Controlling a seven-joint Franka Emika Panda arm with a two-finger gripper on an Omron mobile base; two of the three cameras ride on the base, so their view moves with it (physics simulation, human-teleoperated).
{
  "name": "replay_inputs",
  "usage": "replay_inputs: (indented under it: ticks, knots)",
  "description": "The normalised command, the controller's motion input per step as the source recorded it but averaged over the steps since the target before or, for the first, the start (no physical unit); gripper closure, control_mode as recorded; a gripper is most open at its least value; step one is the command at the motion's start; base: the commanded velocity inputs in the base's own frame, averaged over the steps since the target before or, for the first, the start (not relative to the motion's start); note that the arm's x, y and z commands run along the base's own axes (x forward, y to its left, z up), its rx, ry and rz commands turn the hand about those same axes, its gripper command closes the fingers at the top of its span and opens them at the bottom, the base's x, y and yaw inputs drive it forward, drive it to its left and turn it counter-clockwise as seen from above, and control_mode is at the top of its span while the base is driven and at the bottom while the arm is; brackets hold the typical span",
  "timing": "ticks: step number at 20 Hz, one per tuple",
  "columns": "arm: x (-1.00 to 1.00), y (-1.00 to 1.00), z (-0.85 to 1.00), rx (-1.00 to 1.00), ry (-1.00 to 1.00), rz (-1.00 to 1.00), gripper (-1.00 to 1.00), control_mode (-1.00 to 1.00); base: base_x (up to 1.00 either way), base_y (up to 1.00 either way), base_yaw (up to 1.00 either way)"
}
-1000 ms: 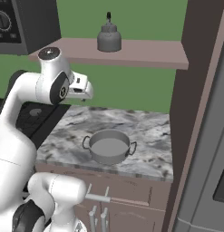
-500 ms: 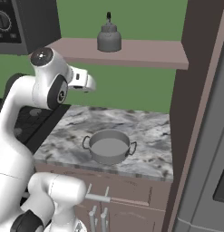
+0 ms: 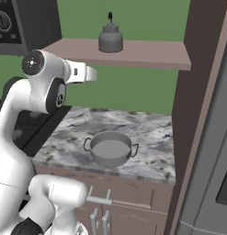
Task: Pick the kettle from the cabinet and place it on a stove burner. Then pick the pot from the counter and place it on another stove burner. Finally, turn both burners on.
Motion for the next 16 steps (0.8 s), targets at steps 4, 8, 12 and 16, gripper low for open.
replay_inputs:
  ticks: [4,8,12,16]
  knots:
    - [0.00,-0.07,0.40,-0.01,-0.22,0.00,-1.00,-1.00,0.00,0.00,0.00]
    - [0.00,-0.09,0.37,0.00,-0.19,0.00,-1.00,-1.00,0.00,0.00,0.00]
    - [0.00,-0.06,0.38,0.00,-0.16,0.00,-1.00,-1.00,0.00,0.00,0.00]
    - [0.00,-0.08,0.38,0.00,-0.10,0.00,-1.00,-1.00,0.00,0.00,0.00]
